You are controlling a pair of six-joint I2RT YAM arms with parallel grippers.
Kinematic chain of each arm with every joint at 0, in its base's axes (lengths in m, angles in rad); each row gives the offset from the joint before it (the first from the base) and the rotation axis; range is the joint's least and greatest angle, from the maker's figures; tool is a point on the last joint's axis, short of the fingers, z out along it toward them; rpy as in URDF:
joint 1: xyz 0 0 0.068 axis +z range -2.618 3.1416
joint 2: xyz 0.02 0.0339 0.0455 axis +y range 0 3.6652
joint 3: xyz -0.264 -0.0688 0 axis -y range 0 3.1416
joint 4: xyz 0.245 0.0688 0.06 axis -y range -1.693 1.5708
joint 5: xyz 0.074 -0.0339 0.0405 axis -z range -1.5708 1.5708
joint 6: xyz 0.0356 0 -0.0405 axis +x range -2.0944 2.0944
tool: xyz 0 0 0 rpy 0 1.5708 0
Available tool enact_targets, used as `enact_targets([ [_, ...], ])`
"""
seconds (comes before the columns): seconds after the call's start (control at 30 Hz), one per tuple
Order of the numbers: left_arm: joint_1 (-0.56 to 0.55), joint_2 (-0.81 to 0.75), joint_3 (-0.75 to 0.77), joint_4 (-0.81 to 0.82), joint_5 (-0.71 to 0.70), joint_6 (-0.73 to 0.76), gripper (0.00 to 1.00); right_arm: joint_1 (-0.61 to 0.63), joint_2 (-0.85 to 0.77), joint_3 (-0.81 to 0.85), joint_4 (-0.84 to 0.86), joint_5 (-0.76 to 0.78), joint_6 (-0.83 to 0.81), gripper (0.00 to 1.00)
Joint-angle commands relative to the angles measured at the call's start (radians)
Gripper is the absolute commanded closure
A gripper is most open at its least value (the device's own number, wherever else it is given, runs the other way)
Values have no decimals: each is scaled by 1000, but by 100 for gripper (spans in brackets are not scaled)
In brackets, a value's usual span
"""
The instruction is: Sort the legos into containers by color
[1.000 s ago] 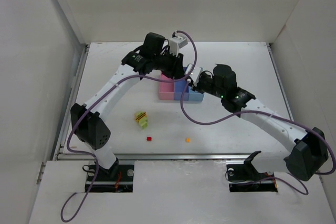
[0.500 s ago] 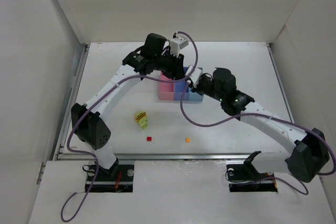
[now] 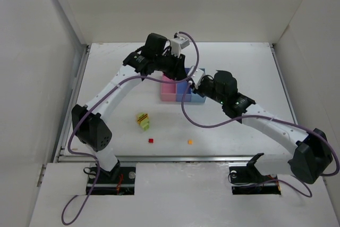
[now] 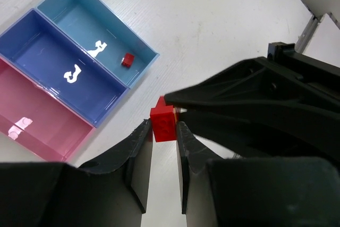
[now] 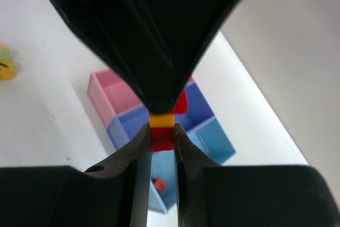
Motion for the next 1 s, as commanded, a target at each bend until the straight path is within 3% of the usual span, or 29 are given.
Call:
enact_targets([
  [0.0,25,-58,28,1,85,-8,100,-17,16,-45,-70,94,13,100],
  [0.67,37,-58,10,1,107,2,100,-17,-55,-54,-90,62,46,100],
  [0.77,37,-49,10,1,98,2,100,-89,-76,-54,-90,-74,121,100],
  [0.87,37,-49,10,-8,86,24,100,-218,-76,-34,-90,-371,193,100],
  [0.97,37,-58,10,-8,63,35,100,-351,-76,-34,-64,-779,240,100],
])
